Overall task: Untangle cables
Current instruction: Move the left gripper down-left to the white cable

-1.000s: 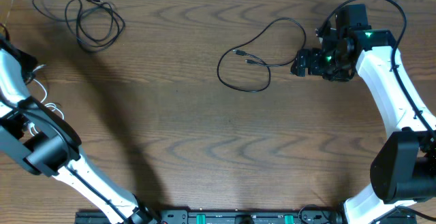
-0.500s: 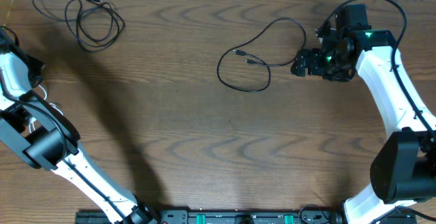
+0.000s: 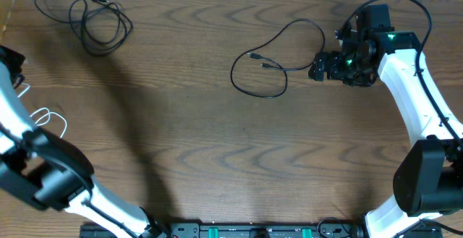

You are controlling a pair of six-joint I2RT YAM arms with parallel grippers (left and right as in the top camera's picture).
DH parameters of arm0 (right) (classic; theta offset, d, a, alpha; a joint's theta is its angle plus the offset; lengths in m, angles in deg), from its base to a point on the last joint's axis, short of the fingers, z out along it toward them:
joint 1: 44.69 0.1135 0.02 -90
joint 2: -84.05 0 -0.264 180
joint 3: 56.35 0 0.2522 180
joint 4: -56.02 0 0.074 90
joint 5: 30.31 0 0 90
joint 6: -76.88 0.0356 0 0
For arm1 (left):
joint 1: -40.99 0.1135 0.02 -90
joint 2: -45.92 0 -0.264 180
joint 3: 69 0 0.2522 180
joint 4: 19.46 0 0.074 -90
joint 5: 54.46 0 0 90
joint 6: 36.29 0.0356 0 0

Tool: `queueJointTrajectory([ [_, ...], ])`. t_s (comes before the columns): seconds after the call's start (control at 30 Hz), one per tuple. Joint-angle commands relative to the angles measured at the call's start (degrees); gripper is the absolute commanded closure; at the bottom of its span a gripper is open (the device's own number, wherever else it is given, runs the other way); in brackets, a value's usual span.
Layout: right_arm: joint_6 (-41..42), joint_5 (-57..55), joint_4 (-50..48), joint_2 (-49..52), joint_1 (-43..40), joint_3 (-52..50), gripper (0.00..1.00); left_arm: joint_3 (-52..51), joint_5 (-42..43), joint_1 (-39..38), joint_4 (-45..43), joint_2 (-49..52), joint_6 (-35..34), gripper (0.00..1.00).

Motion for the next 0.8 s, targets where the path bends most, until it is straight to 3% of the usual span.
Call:
queueJointTrajectory([
  [0.0, 0.55, 0.5, -0.42, -0.2, 0.39, -0.24, 0.02, 0.07, -0.48, 0.96, 5.35, 0.17, -2.73, 0.92],
  [0.2, -0.52, 0.52, -1.44, -0.2, 0.39, -0.24, 0.01, -3.76, -0.96, 3.04, 12.87, 0.17, -4.55, 0.92],
  [0.6, -2.03, 0.52, -1.36, -0.2, 0.39, -0.24, 0.01, -25.49, -0.48, 6.56, -1.42, 0.17, -3.89, 0.92],
  [0.63, -2.01, 0.52, -1.22, -0.2, 0.39, -0.24, 0.01, -26.38, -0.48, 6.64, -2.45, 0.17, -3.91, 0.83],
  [0.67, -2.01, 0.52, -1.14, -0.2, 0.39, -0.24, 0.01, -26.84, -0.48, 6.73, -3.08, 0.2, -3.91, 0.58],
  [0.77, -2.01, 0.52, -0.81, -0.2, 0.39, -0.24, 0.01, -26.8, -0.48, 6.82, -4.35, 0.13, -3.89, 0.3],
])
